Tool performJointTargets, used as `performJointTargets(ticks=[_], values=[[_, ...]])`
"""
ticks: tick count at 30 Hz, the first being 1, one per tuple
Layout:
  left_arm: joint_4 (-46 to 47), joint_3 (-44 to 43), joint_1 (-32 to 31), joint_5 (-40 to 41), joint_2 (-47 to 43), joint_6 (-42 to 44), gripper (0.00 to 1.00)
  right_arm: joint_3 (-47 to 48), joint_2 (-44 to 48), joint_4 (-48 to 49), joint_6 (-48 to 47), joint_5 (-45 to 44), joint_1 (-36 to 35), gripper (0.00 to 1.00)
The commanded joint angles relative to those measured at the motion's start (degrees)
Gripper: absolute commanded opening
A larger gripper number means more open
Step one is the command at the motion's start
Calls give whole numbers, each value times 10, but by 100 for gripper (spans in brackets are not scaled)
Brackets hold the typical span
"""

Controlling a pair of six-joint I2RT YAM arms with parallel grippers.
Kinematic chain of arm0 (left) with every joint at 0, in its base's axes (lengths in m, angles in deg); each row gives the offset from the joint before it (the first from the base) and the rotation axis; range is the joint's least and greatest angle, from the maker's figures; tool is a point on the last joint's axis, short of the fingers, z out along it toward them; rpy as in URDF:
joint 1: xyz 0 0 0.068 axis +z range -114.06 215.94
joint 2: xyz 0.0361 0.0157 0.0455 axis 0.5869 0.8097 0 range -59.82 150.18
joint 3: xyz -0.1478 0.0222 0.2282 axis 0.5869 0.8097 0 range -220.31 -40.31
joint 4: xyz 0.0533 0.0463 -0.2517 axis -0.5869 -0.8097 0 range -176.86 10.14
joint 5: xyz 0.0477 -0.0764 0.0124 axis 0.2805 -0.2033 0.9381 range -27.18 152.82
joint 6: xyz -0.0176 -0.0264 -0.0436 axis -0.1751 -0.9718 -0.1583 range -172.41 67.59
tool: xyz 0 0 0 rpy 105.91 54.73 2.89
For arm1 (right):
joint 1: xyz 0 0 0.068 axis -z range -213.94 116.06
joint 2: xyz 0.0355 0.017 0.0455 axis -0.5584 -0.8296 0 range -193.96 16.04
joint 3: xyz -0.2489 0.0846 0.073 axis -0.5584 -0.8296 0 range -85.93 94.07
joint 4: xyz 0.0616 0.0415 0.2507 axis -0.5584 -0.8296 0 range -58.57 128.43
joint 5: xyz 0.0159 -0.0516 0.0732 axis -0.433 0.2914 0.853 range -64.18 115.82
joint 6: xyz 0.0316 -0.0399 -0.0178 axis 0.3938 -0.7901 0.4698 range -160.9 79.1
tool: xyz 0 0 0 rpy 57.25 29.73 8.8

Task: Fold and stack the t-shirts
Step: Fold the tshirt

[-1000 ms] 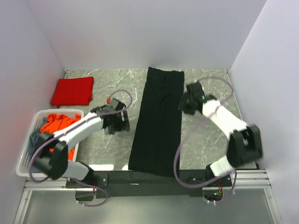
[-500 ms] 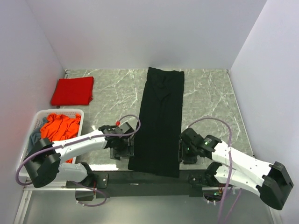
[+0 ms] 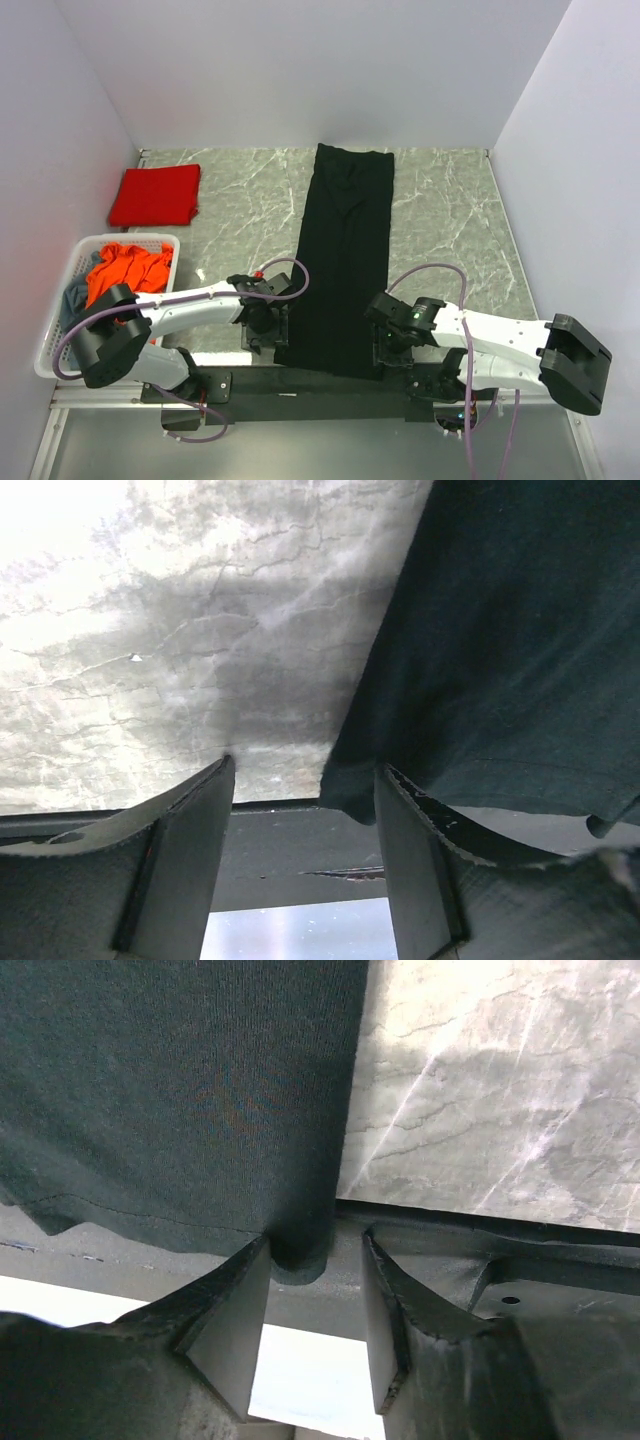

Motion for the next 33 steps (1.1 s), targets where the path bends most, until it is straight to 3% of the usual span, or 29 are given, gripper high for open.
performJointTargets(ticks=[1, 10, 22, 27, 31, 33], values=[[14, -1, -4, -5, 4, -14, 63, -2, -16, 21, 25, -4, -13, 47], [20, 13, -12, -7, 16, -23, 59, -11, -16, 30, 32, -1, -21, 30], [33, 12, -41, -18, 67, -32, 52, -16, -19, 36, 29, 3, -22, 15], [24, 9, -56, -19, 89, -38, 30, -14, -13, 26, 27, 2, -22, 0], [14, 9, -74, -23, 87, -47, 2, -21, 5, 24, 29, 17, -22, 0], [2, 11, -83, -28, 83, -55, 1, -22, 15, 15, 30, 30, -26, 0]])
